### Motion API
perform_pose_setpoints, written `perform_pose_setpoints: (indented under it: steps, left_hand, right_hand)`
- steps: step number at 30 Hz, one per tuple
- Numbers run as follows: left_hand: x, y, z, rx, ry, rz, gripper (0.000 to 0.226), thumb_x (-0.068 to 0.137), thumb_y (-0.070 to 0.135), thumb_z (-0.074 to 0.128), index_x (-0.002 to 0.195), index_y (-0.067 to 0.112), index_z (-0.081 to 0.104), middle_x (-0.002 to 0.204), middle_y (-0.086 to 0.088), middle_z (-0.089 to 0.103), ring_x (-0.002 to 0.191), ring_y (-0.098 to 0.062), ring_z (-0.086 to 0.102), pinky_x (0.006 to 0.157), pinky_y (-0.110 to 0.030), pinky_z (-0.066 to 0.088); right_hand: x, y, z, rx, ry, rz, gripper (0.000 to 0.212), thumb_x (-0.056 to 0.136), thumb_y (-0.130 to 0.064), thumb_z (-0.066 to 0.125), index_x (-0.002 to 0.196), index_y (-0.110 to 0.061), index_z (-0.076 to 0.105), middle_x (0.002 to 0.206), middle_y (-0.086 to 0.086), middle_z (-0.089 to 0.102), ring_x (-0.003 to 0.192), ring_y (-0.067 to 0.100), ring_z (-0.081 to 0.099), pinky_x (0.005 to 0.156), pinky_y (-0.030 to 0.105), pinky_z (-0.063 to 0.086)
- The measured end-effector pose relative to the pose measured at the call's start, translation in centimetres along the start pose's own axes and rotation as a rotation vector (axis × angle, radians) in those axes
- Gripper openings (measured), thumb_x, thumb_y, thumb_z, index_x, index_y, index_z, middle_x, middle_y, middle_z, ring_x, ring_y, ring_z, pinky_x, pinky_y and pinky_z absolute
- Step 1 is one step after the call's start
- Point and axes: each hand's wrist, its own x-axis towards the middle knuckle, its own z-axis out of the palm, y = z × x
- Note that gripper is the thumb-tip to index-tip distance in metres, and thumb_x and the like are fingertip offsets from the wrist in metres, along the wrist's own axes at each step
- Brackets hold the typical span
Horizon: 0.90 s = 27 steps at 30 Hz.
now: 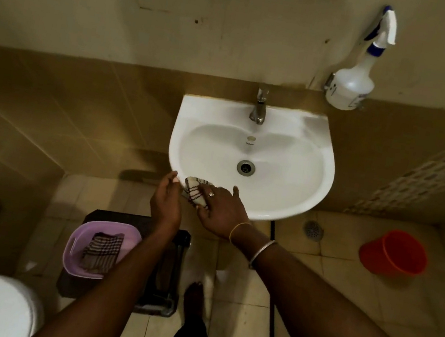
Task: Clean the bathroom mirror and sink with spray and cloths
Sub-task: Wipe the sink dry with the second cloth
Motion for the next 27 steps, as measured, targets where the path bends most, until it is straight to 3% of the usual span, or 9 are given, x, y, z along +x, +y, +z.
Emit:
perform_pose_setpoints:
  steps: [2,4,7,10,12,15,18,22,27]
  left_hand:
    - [-0.9,0.1,0.6,0.025,-0.067,0.050,0.031,0.107,0.022,0.051,0.135,0.018,0.065,0.125,0.004,0.067,0.115,-0.010,0.059,0.092,-0.021,0.048]
    - [-1.9,0.1,1.4,0.062,-0.133,0.124,0.031,0.107,0.025,0.052,0.135,0.020,0.065,0.131,0.004,0.066,0.123,-0.012,0.059,0.104,-0.029,0.050]
    - [-3.2,0.1,2.8,0.110,-0.212,0.195,0.032,0.108,0.026,0.051,0.137,0.021,0.063,0.140,0.001,0.063,0.130,-0.012,0.055,0.111,-0.035,0.046]
    - [-4.6,0.5,4.3,0.140,-0.280,0.269,0.031,0.108,0.025,0.050,0.137,0.020,0.062,0.136,0.009,0.061,0.129,-0.006,0.054,0.113,-0.037,0.046]
    - [-5.2,0.3,5.0,0.164,-0.318,0.286,0.032,0.109,0.025,0.050,0.138,0.020,0.062,0.138,0.010,0.061,0.131,-0.005,0.053,0.115,-0.039,0.044]
    - [-5.9,0.0,6.4,0.189,-0.368,0.281,0.035,0.109,0.029,0.048,0.140,0.021,0.060,0.146,0.003,0.059,0.142,-0.014,0.046,0.119,-0.046,0.039]
    - [-6.4,0.2,7.8,0.226,-0.397,0.277,0.035,0.109,0.030,0.047,0.141,0.023,0.060,0.150,0.002,0.056,0.149,-0.018,0.038,0.123,-0.050,0.032]
    - [-7.1,0.8,9.5,0.272,-0.459,0.262,0.036,0.110,0.029,0.046,0.143,0.022,0.058,0.153,0.003,0.052,0.152,-0.015,0.031,0.126,-0.048,0.026]
    - [-7.8,1.3,12.0,0.319,-0.543,0.236,0.039,0.110,0.030,0.046,0.147,0.020,0.054,0.155,0.002,0.050,0.152,-0.016,0.032,0.125,-0.043,0.027]
  right_hand:
    - [-1.3,1.2,-0.5,0.026,0.029,-0.057,0.068,0.096,-0.042,0.049,0.159,-0.024,0.030,0.155,0.010,0.048,0.130,0.034,0.054,0.113,0.055,0.034]
    - [-2.3,2.7,-0.7,0.028,0.068,-0.116,0.072,0.091,-0.038,0.053,0.158,-0.028,0.032,0.147,0.012,0.056,0.112,0.037,0.063,0.094,0.046,0.051]
    - [-3.4,4.6,-1.2,-0.038,0.054,-0.127,0.072,0.088,-0.043,0.049,0.158,-0.034,0.035,0.146,0.008,0.058,0.107,0.037,0.064,0.086,0.042,0.052]
    - [-4.7,7.0,-2.0,-0.085,0.070,-0.148,0.068,0.086,-0.050,0.042,0.152,-0.033,0.046,0.138,0.002,0.064,0.101,0.034,0.067,0.083,0.039,0.050]
    - [-5.3,8.9,-2.4,-0.125,0.040,-0.124,0.068,0.086,-0.056,0.040,0.150,-0.034,0.048,0.139,-0.002,0.064,0.111,0.030,0.064,0.096,0.043,0.046]
    - [-6.4,12.0,-3.4,-0.157,-0.011,-0.036,0.071,0.084,-0.063,0.033,0.147,-0.034,0.051,0.143,-0.006,0.061,0.129,0.026,0.053,0.117,0.054,0.027]
    - [-7.3,14.8,-4.6,-0.176,0.015,0.003,0.076,0.081,-0.064,0.024,0.141,-0.034,0.058,0.139,-0.006,0.064,0.130,0.026,0.051,0.118,0.052,0.024]
    - [-7.5,17.5,-4.7,-0.136,0.091,0.037,0.069,0.084,-0.061,0.028,0.132,-0.031,0.066,0.133,-0.004,0.067,0.131,0.029,0.051,0.116,0.050,0.028]
    - [-7.6,20.7,-5.0,-0.070,0.176,0.137,0.068,0.086,-0.060,0.026,0.132,-0.031,0.066,0.142,-0.003,0.060,0.143,0.028,0.039,0.120,0.048,0.023]
